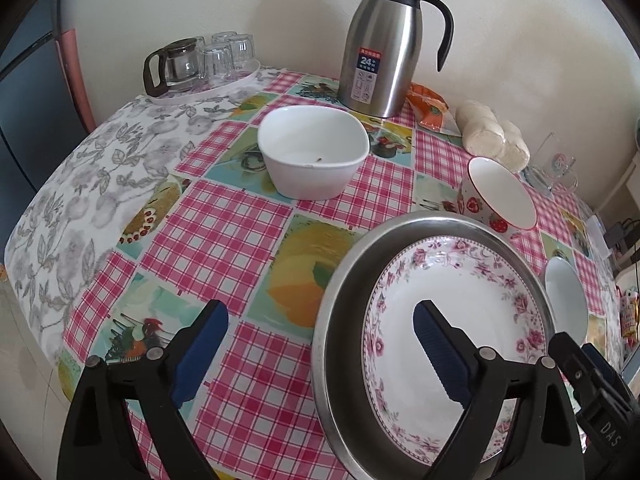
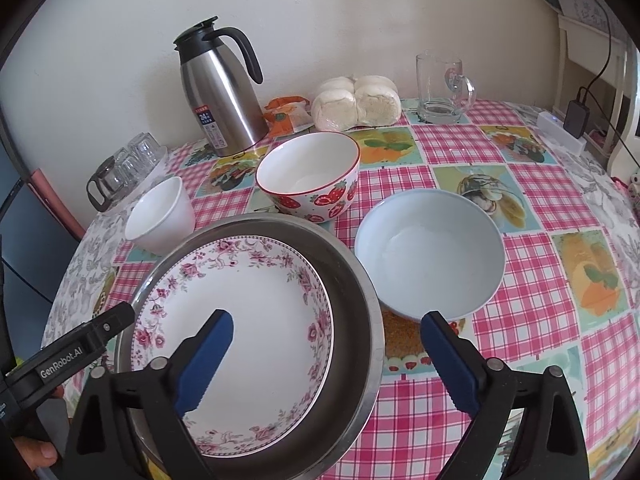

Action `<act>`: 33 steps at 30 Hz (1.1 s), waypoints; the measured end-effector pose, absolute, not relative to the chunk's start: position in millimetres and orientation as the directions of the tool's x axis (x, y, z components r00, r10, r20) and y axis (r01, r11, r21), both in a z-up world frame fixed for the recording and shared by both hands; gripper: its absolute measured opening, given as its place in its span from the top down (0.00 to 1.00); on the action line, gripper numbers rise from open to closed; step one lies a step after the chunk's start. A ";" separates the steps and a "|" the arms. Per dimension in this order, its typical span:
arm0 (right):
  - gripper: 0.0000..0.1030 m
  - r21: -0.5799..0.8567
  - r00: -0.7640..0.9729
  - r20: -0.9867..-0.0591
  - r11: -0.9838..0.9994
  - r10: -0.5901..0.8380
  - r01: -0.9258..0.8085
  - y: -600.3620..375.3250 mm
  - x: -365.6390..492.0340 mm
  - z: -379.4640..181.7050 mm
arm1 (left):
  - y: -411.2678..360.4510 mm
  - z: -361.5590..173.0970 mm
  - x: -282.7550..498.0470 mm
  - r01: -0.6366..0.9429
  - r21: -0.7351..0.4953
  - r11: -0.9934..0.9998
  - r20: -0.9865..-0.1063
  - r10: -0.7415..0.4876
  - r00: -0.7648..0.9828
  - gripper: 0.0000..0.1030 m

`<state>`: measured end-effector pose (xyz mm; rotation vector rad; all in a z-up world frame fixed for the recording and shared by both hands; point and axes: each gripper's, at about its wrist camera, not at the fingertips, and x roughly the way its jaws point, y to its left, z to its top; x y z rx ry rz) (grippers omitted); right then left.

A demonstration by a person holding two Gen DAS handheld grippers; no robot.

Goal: Organize plates and bowls
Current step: 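Move both grippers to the rim of the red-rimmed strawberry bowl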

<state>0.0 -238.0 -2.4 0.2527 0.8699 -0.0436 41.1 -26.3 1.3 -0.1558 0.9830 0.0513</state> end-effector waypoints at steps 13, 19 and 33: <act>0.00 0.202 0.673 -0.739 0.959 0.017 0.198 -249.0 5.9 4.6 | -43.3 16.2 49.7 -0.065 -0.127 0.990 -0.779 -0.059 0.624 0.04; 0.00 0.225 0.700 -0.714 0.950 0.010 0.216 -254.9 9.7 8.9 | -54.8 18.4 63.1 -0.055 -0.123 0.991 -0.746 -0.056 0.664 0.04; 0.00 0.213 0.753 -0.657 0.951 -0.029 0.222 -261.7 22.1 18.1 | -65.4 26.7 93.8 0.025 -0.300 0.953 -0.697 -0.237 0.677 0.04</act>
